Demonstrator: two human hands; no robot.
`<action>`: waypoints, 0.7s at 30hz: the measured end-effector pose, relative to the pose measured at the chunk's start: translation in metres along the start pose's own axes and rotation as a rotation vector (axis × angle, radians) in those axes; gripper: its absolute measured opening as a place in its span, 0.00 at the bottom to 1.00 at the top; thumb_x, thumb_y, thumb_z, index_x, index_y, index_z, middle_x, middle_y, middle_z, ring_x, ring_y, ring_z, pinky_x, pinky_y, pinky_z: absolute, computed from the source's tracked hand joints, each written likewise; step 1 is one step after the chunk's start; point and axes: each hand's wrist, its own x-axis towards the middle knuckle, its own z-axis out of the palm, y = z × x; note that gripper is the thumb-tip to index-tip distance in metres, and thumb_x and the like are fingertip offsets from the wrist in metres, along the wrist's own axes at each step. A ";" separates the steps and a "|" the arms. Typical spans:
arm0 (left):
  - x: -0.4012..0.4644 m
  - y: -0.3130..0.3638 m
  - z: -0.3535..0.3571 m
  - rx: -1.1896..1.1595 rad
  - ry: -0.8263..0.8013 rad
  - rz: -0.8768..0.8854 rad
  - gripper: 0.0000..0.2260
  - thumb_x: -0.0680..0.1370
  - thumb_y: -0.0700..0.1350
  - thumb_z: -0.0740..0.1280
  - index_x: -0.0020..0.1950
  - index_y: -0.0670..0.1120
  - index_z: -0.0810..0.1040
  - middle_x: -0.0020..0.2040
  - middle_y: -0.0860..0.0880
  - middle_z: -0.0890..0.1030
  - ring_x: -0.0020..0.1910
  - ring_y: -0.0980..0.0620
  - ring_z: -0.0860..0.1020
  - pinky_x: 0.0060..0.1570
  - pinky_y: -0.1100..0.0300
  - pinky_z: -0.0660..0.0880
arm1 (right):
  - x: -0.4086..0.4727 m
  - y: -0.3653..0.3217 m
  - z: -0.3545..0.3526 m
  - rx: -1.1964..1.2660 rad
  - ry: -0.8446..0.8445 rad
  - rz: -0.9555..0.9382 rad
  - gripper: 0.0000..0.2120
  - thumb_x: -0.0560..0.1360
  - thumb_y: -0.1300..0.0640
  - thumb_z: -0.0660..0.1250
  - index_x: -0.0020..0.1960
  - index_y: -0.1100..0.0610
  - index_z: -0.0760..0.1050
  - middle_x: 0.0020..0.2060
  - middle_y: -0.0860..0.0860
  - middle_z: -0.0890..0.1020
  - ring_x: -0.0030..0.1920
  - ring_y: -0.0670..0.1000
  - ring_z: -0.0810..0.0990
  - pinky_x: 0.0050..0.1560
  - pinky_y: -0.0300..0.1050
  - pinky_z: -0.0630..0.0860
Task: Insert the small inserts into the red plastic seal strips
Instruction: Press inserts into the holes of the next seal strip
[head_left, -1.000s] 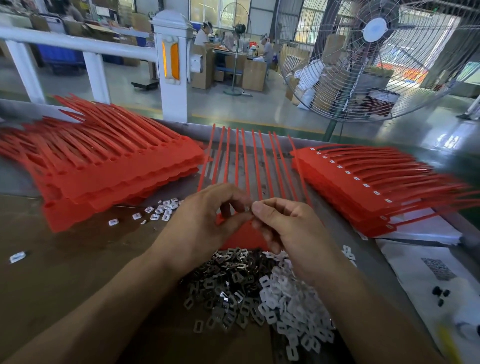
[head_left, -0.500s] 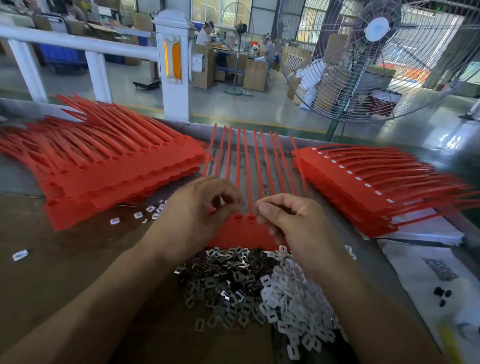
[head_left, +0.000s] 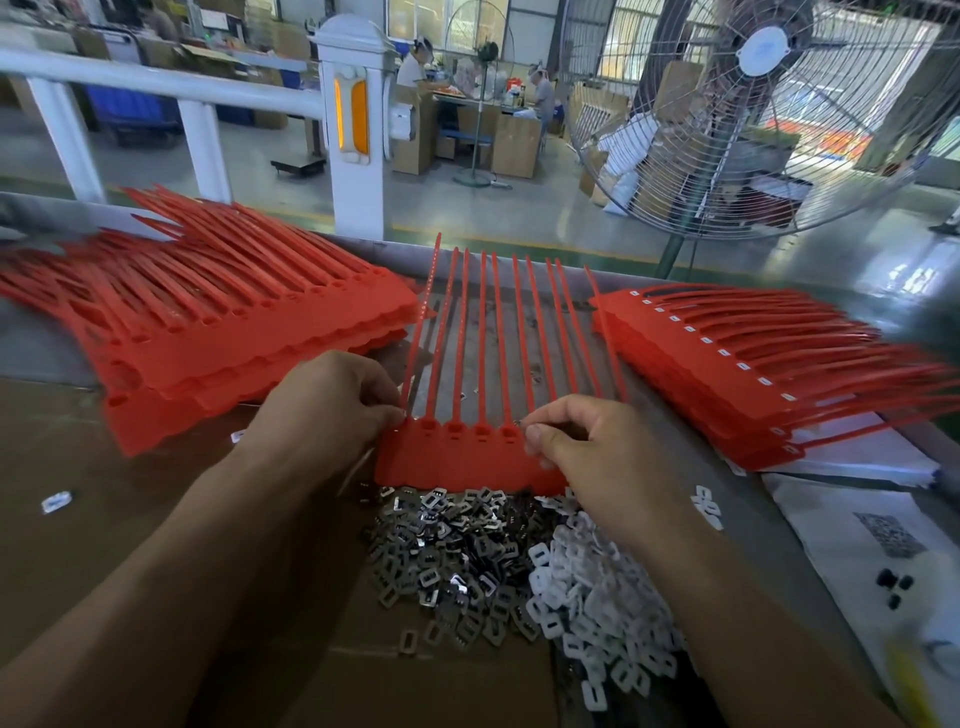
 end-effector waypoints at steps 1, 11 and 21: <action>0.000 0.000 -0.001 -0.004 -0.009 -0.002 0.05 0.72 0.47 0.78 0.40 0.57 0.84 0.38 0.60 0.82 0.40 0.62 0.79 0.41 0.60 0.76 | 0.000 0.000 0.000 -0.006 -0.003 0.003 0.07 0.80 0.53 0.70 0.45 0.45 0.83 0.39 0.39 0.85 0.41 0.38 0.82 0.37 0.32 0.72; 0.001 -0.001 0.000 0.003 -0.055 -0.006 0.06 0.71 0.46 0.79 0.40 0.57 0.85 0.38 0.60 0.83 0.41 0.61 0.80 0.46 0.56 0.79 | -0.003 -0.004 0.000 -0.049 -0.028 -0.011 0.06 0.80 0.54 0.71 0.46 0.45 0.83 0.35 0.43 0.83 0.37 0.37 0.80 0.32 0.25 0.70; 0.003 -0.004 0.002 -0.083 0.007 -0.050 0.08 0.76 0.47 0.74 0.38 0.57 0.84 0.35 0.59 0.83 0.38 0.59 0.81 0.41 0.57 0.77 | -0.004 -0.004 -0.001 -0.079 -0.038 -0.017 0.06 0.81 0.50 0.70 0.45 0.43 0.82 0.38 0.33 0.83 0.41 0.37 0.81 0.32 0.28 0.72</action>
